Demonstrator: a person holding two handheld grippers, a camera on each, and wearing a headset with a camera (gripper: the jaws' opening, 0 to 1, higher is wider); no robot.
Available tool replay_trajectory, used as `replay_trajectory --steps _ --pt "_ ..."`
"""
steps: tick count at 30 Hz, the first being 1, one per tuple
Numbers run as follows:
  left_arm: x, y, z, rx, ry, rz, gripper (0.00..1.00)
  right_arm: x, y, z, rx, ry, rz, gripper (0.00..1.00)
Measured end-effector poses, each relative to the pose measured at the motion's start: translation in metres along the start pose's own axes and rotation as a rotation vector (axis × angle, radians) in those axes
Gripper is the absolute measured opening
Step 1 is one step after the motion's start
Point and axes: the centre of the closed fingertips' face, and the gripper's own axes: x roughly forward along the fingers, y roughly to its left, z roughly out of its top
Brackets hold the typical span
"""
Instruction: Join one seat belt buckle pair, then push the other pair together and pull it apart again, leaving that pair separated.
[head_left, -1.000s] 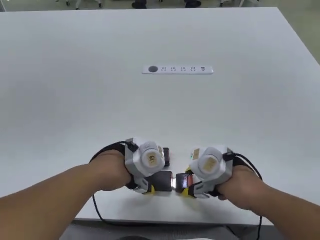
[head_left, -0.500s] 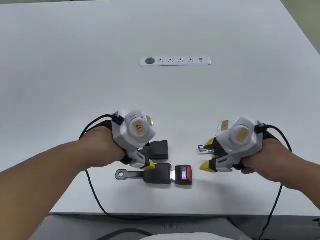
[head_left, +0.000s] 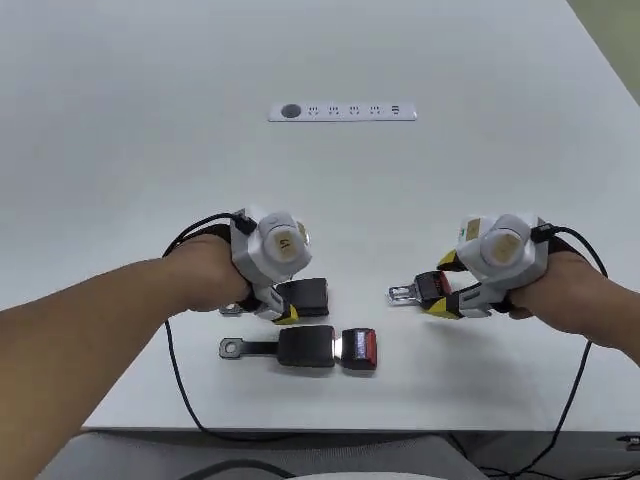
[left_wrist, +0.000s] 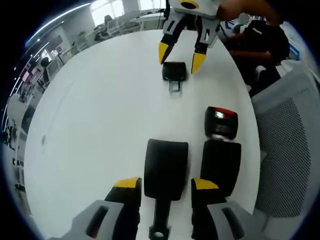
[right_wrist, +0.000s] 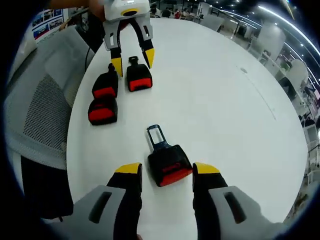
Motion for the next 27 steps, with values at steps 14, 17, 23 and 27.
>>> replay_trajectory --steps 14,17,23,27 --pt "0.008 -0.006 0.004 0.082 0.05 -0.026 0.33 0.016 0.003 -0.004 -0.005 0.033 0.062 0.33" --pt "0.004 -0.014 0.008 0.099 0.061 -0.032 0.33 0.017 0.005 -0.002 0.021 0.027 0.059 0.33" --pt "0.003 -0.012 0.007 0.089 0.067 -0.038 0.33 0.029 0.025 0.022 -0.003 -0.003 0.074 0.33" --pt "0.002 -0.012 0.007 0.092 0.078 -0.036 0.33 0.034 0.028 0.034 -0.009 -0.012 0.078 0.33"
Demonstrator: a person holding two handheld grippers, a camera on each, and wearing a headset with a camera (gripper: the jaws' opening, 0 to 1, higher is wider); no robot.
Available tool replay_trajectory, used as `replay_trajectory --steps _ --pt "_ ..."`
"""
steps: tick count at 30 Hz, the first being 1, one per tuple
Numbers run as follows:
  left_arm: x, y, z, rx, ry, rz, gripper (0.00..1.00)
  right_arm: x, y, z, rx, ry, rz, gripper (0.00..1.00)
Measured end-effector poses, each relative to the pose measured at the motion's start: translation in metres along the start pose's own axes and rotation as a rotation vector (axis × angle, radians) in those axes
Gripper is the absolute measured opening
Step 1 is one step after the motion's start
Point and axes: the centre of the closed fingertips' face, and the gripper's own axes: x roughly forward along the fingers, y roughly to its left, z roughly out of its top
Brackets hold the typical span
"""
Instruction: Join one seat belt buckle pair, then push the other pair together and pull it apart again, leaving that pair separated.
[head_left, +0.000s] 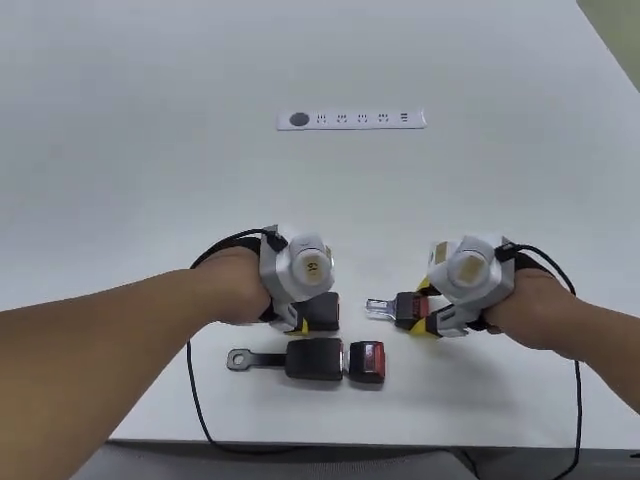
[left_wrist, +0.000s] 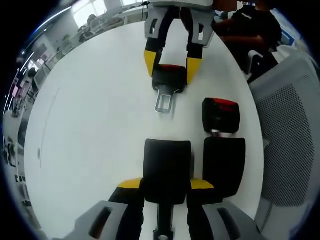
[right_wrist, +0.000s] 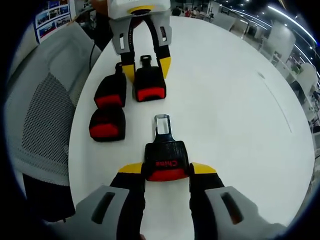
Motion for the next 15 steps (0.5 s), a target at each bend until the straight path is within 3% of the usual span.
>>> replay_trajectory --steps 3,13,15 --pt "-0.001 0.0 0.0 0.005 0.007 0.001 0.33 0.007 -0.002 0.007 -0.002 -0.006 0.0 0.33" --pt "0.0 0.002 -0.001 0.01 0.03 0.01 0.33 0.014 0.014 0.029 -0.025 -0.027 -0.005 0.33" --pt "0.001 0.003 -0.002 0.001 0.028 0.007 0.33 0.013 0.011 0.027 -0.022 -0.021 -0.007 0.32"
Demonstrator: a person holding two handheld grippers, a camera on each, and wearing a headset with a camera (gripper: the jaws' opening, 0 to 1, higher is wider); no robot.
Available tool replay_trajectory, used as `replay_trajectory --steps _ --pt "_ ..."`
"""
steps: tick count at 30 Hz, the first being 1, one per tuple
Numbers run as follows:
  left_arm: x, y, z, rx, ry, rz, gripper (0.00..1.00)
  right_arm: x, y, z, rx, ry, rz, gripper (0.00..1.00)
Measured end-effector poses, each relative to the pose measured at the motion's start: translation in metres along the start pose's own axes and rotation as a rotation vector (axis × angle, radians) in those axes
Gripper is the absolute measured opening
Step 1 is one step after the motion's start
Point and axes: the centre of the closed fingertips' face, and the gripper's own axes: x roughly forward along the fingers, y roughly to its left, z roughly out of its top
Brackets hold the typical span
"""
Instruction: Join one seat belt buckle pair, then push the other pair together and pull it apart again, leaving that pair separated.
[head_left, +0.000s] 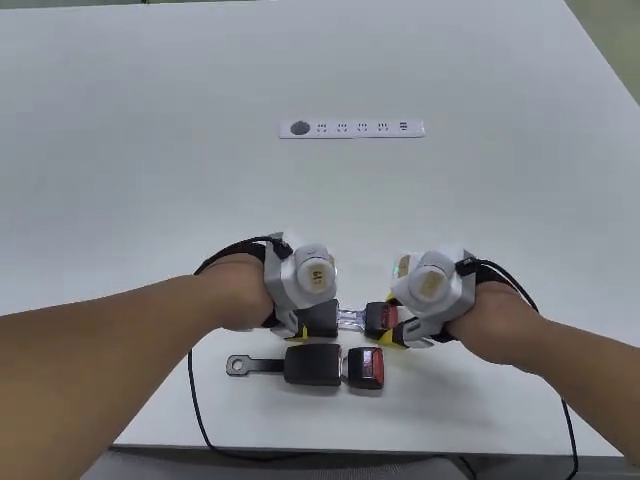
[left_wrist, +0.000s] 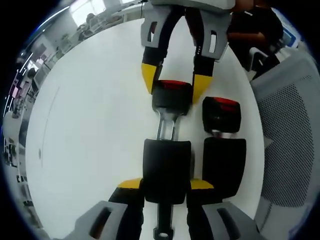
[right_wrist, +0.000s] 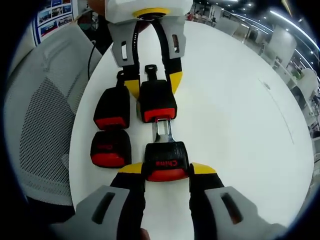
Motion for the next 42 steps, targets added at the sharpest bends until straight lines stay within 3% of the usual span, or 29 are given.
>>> replay_trajectory --steps 14,15,16,17,18,33,42 --pt "-0.001 0.0 0.001 0.016 0.002 0.0 0.32 0.001 0.0 0.004 0.002 -0.027 -0.009 0.32" --pt "-0.002 -0.001 0.002 -0.001 -0.007 0.0 0.32 0.006 0.007 0.012 -0.02 -0.054 0.014 0.32" --pt "-0.001 -0.003 0.013 0.067 -0.057 -0.006 0.32 0.01 0.01 0.015 -0.028 -0.036 0.015 0.32" --pt "-0.002 -0.001 0.005 0.0 -0.012 0.003 0.32 0.008 0.006 0.014 -0.044 0.008 -0.005 0.32" --pt "-0.002 -0.001 0.005 -0.004 -0.013 0.003 0.32 0.008 0.006 0.016 -0.048 0.003 -0.009 0.32" --pt "-0.009 -0.011 0.01 0.016 -0.016 -0.001 0.31 0.01 0.004 0.015 -0.043 -0.003 0.009 0.31" --pt "-0.002 -0.006 0.008 0.031 0.002 -0.009 0.31 0.015 0.005 0.025 -0.058 0.009 0.017 0.31"
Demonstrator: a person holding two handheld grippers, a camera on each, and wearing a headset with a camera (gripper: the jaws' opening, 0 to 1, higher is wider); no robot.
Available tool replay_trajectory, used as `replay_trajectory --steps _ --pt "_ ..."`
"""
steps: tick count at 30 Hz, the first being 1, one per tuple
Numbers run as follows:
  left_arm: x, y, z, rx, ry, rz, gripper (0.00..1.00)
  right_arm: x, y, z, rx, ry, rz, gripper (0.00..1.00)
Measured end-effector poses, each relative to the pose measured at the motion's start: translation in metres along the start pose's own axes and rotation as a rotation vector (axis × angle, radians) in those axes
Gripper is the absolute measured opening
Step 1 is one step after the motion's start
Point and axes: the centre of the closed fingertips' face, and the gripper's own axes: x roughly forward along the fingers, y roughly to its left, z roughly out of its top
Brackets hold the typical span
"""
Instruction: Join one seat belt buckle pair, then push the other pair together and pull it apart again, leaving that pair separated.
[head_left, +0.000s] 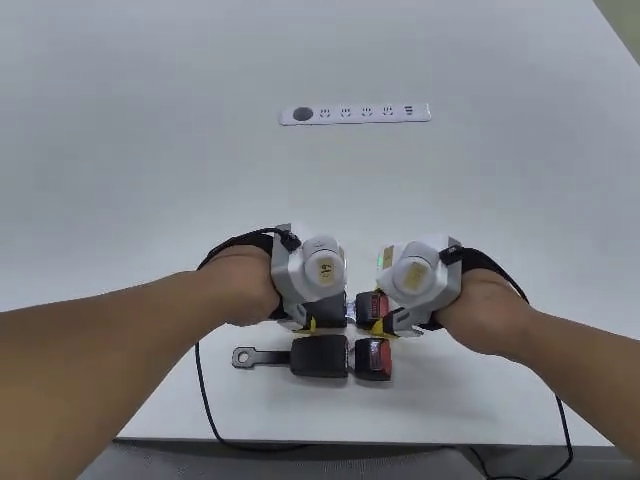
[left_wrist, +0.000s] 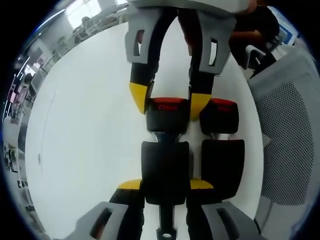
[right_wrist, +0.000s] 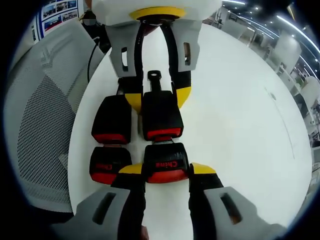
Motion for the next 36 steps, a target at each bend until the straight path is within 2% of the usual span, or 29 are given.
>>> replay_trajectory --steps 18,36 --pt "0.0038 0.0037 -0.0037 -0.025 0.004 0.007 0.32 0.001 -0.0019 -0.0016 -0.002 0.013 0.005 0.32" --pt "0.0026 0.003 -0.005 -0.047 0.015 0.012 0.32 -0.001 -0.0031 -0.0024 0.03 0.003 -0.024 0.34"
